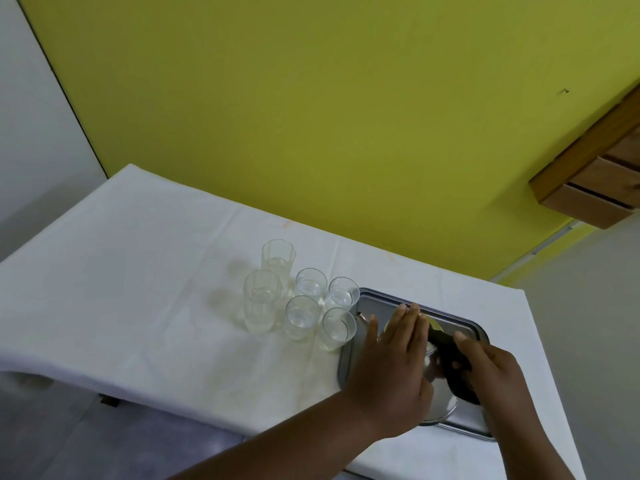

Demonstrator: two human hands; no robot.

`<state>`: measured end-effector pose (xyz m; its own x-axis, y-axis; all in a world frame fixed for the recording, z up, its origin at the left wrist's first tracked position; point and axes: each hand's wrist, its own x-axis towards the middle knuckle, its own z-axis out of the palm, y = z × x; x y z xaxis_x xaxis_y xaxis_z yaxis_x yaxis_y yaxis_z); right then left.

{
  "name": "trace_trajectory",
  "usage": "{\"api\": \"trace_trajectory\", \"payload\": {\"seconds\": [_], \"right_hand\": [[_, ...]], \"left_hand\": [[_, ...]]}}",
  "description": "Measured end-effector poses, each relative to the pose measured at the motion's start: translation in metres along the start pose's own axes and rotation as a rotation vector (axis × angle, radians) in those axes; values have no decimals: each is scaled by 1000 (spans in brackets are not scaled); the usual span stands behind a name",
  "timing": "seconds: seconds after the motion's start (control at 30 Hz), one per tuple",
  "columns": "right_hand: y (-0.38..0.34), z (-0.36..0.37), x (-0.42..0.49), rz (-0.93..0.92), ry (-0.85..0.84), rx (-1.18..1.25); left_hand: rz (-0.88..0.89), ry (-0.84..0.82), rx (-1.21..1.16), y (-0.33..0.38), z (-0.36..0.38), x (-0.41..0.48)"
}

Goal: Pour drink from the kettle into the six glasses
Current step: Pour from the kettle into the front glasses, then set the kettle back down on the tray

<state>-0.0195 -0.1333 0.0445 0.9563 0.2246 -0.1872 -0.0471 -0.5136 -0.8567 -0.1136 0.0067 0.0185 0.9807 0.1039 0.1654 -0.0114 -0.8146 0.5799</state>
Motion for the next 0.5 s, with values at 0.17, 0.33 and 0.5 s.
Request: {"api": "trace_trajectory", "payload": {"seconds": [0.17,0.33,0.5], "right_hand": [[18,-2,-8,30,20,182],[40,-4,-11,77,-6,371],[50,4,-14,10,-75,494]], "left_hand": [[57,23,32,8,3,13],[158,-33,165,11,6,41],[245,-175,362,14,9,69]]}}
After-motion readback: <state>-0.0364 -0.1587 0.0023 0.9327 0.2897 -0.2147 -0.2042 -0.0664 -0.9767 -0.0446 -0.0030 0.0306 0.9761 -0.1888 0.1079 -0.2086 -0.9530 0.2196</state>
